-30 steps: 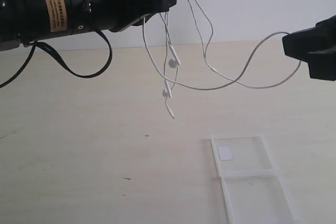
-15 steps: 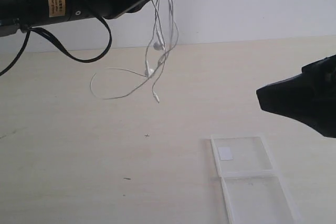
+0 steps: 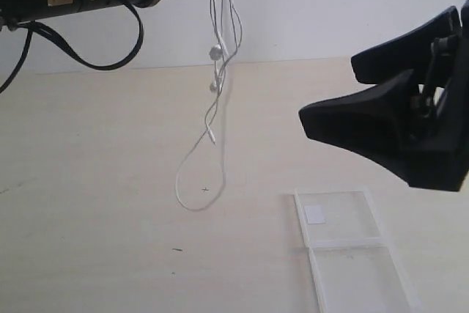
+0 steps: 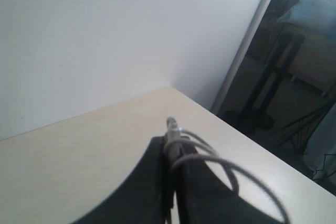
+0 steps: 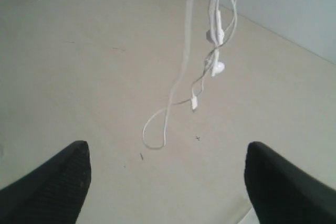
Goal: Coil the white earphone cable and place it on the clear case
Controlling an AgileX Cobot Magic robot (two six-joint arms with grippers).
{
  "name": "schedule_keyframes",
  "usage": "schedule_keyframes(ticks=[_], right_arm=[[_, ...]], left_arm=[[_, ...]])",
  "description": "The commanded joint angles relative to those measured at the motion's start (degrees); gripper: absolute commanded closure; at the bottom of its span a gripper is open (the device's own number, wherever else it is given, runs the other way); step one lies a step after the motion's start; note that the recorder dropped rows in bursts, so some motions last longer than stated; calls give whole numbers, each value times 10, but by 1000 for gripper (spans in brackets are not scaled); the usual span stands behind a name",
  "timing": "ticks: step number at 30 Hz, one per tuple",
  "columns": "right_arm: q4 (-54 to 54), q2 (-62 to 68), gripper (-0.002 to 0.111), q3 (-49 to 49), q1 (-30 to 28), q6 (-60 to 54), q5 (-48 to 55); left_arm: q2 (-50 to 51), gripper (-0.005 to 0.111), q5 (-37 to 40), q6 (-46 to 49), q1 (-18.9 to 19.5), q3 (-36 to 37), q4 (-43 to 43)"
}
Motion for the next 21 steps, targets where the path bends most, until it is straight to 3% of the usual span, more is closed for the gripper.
schedule_keyframes(ticks=[1,11,21], right_arm=[[20,27,31,3,-2,-19,-46],[226,108,31,3,-2,-219,-55],[315,160,31,3,-2,-319,-82]], left_arm=[[-10,107,-17,-13,-1,-4,-1],[-8,107,-24,-18,-1,-4,-1],[-7,107,-31,-32,-1,-4,21]])
